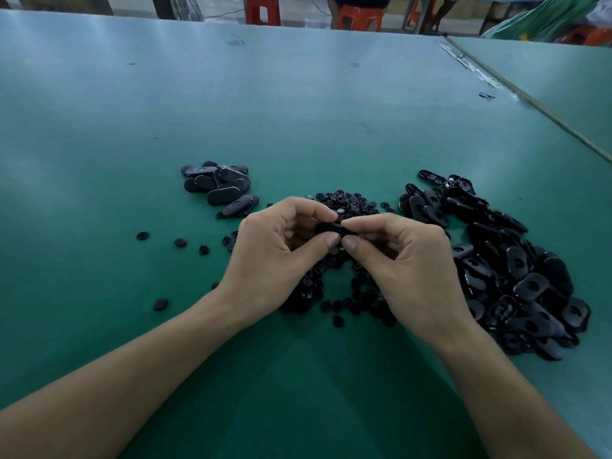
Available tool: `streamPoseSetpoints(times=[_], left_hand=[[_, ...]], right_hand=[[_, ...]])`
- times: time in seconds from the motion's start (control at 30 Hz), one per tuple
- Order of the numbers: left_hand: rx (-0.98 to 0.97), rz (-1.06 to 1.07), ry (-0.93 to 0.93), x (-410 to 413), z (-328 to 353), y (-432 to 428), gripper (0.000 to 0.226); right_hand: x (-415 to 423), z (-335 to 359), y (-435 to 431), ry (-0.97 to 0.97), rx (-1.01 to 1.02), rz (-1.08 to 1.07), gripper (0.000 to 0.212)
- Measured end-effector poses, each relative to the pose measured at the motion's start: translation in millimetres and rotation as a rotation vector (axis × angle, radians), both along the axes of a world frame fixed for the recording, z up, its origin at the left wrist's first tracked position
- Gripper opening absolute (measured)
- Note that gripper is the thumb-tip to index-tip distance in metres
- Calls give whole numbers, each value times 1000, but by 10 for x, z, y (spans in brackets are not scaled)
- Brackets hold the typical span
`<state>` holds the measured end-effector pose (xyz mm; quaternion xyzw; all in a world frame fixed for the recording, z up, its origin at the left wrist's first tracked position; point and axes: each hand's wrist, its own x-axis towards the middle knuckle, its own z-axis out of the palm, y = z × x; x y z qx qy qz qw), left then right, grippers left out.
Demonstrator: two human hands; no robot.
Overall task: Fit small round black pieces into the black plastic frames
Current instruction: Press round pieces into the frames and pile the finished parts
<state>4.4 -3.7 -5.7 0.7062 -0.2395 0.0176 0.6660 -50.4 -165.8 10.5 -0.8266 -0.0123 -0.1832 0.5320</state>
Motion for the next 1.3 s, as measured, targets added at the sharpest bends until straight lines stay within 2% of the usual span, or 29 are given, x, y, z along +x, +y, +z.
streamPoseSetpoints(times=[0.37, 0.53, 0.73, 0.83, 0.93, 1.03, 1.17, 1.3], left_hand=[[-19, -16, 37, 12, -7, 3, 23], [-35, -33, 43, 16, 2, 19, 28], [-22, 3, 36, 13, 19, 8, 21], [-2, 33, 3, 19, 33, -13, 21], [23, 149, -12, 136, 75, 65, 25], [19, 284, -11, 322, 153, 203, 24], [62, 386, -7, 552, 213, 401, 17], [217, 523, -5, 755, 128, 635, 19]], right_hand=[[-29, 38, -15, 124, -6, -2, 9], [-30, 55, 3, 134, -2, -2, 11], [-32, 50, -21, 116, -29, 32, 14], [-17, 45, -80, 72, -138, -43, 12], [-1, 46, -257, 98, -470, -303, 22], [-29, 60, -407, 257, -743, -518, 32], [-62, 89, -406, 490, -828, -528, 37], [-63, 116, -407, 470, -819, -508, 33]])
